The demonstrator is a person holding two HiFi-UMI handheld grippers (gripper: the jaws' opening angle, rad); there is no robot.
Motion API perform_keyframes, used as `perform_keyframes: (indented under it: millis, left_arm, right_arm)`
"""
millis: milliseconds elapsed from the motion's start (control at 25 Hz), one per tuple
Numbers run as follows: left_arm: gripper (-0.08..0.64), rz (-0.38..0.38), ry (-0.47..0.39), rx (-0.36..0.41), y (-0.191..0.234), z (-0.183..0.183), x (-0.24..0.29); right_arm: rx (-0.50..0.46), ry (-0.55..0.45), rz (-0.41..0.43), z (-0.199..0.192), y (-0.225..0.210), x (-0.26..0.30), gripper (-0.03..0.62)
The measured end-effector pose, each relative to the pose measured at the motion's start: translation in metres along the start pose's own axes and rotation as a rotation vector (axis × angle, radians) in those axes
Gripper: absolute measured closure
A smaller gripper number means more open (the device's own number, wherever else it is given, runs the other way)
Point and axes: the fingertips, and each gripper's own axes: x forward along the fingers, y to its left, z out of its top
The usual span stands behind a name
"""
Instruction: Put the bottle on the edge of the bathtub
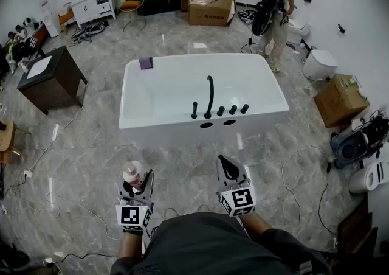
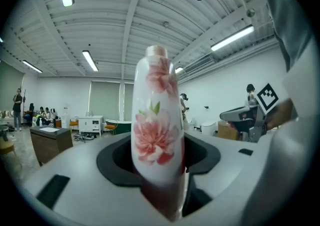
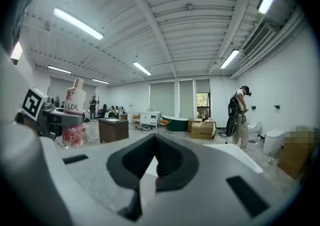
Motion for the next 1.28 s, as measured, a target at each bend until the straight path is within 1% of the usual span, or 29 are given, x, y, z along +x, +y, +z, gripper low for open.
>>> perform_keyframes:
  millis: [280, 480, 720, 920, 1080, 1200, 1280]
  left_arm:
    - [0.333, 0.004, 0.01, -0.006, 0.0, -0.002, 0.002]
    - [0.333, 0.012, 0.022, 0.001, -0.003, -0.003, 0.004]
    - [0.333, 0.048, 0.045, -0.021, -0.024, -0.018, 0.012]
    - [0.333, 0.087, 0.061, -0.077, -0.037, -0.039, 0.019]
    - [0.333, 0.092, 0.078, -0.114, -0.028, -0.052, 0.028]
    - [0.333, 0.09, 0.061, -0.12, -0.011, -0.054, 0.048]
    - [0.333, 0.07, 0.058, -0.119, 0.003, -0.055, 0.066]
  right_arm:
    - [-0.005, 0.001, 0.011, 0.001, -0.001, 0.003, 0.592]
    - [0.028, 0.01, 0.033, -0.006, -0.003, 0.003, 0.592]
    - [0.014, 0.065, 0.102, -0.038, -0.02, -0.001, 0.592]
    - [-0.002, 0.107, 0.157, -0.064, -0.033, 0.006, 0.592]
    - [-0.013, 0.121, 0.176, -0.069, -0.033, 0.021, 0.592]
    - [-0.022, 0.12, 0.16, -0.068, -0.037, 0.042, 0.592]
    - [-0.022, 0.117, 0.141, -0.065, -0.038, 0.057, 0.592]
